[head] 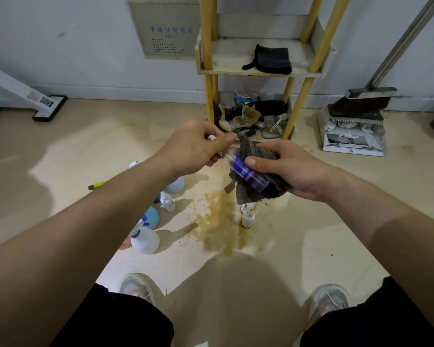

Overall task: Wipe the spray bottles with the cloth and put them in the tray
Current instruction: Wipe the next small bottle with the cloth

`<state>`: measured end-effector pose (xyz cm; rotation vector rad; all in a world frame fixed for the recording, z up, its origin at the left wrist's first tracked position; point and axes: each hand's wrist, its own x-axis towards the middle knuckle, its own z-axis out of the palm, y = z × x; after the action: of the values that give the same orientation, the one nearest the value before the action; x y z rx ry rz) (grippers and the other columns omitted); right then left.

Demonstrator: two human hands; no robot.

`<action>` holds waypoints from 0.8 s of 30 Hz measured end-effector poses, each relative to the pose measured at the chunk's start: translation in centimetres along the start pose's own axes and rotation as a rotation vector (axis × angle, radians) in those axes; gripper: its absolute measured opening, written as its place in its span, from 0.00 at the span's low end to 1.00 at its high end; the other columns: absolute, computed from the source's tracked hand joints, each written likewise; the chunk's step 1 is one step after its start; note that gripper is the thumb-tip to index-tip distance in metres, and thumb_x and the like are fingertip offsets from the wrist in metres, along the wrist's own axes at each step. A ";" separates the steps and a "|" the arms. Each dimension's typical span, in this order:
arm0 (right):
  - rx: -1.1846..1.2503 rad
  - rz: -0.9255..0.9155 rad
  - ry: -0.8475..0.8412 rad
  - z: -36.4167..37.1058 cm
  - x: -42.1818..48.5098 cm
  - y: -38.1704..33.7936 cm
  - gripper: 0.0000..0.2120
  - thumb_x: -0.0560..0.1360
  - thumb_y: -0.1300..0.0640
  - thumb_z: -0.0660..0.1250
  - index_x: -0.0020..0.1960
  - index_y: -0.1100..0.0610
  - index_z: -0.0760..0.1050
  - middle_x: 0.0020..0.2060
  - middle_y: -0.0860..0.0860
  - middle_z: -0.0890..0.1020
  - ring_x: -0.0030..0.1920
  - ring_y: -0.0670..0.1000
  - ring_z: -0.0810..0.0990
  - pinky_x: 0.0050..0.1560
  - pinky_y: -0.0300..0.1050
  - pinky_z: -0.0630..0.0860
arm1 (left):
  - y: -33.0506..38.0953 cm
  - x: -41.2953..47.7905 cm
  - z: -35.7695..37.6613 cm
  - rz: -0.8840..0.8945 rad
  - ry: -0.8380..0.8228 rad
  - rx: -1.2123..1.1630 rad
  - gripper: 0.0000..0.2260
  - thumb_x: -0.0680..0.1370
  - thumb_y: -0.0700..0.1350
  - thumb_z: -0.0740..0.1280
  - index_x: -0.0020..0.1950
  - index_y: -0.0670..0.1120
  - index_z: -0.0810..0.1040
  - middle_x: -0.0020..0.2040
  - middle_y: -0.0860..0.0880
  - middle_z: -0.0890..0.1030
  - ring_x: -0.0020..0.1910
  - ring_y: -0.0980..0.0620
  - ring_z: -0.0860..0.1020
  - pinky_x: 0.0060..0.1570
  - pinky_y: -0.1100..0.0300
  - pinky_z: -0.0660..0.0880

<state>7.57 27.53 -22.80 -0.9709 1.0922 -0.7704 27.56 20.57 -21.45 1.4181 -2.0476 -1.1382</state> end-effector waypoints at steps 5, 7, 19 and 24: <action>-0.078 -0.018 0.017 -0.5 -0.1 0.2 0.21 0.71 0.58 0.72 0.62 0.64 0.77 0.51 0.63 0.85 0.53 0.64 0.85 0.49 0.53 0.83 | 0.0 -0.2 -0.7 -0.057 -0.131 -0.108 0.10 0.78 0.52 0.71 0.50 0.45 0.82 0.44 0.46 0.83 0.36 0.58 0.82 0.40 0.64 0.81; -0.097 -0.022 0.021 -0.6 -0.2 0.3 0.22 0.71 0.57 0.72 0.63 0.63 0.78 0.52 0.63 0.85 0.54 0.63 0.85 0.53 0.56 0.82 | -0.1 -0.4 -1.6 0.013 -0.276 -0.125 0.07 0.78 0.44 0.71 0.55 0.47 0.82 0.53 0.48 0.82 0.44 0.54 0.84 0.45 0.63 0.81; -0.196 -0.100 0.050 -1.2 -0.2 0.6 0.18 0.71 0.57 0.73 0.59 0.61 0.80 0.47 0.59 0.87 0.48 0.59 0.87 0.45 0.46 0.82 | -0.3 -0.1 -0.9 -0.116 -0.079 -0.105 0.13 0.79 0.53 0.69 0.45 0.44 0.83 0.39 0.44 0.85 0.30 0.58 0.81 0.33 0.67 0.78; -0.273 -0.136 0.193 -1.7 0.3 1.0 0.22 0.69 0.48 0.73 0.59 0.59 0.80 0.48 0.57 0.87 0.50 0.59 0.86 0.52 0.56 0.82 | 0.0 -0.6 -1.5 -0.205 -0.160 -0.221 0.16 0.76 0.56 0.70 0.49 0.42 0.83 0.39 0.44 0.86 0.33 0.54 0.82 0.36 0.65 0.80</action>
<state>6.11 27.26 -24.09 -1.2297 1.3332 -0.8528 28.87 20.50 -20.49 1.4919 -1.8392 -1.5561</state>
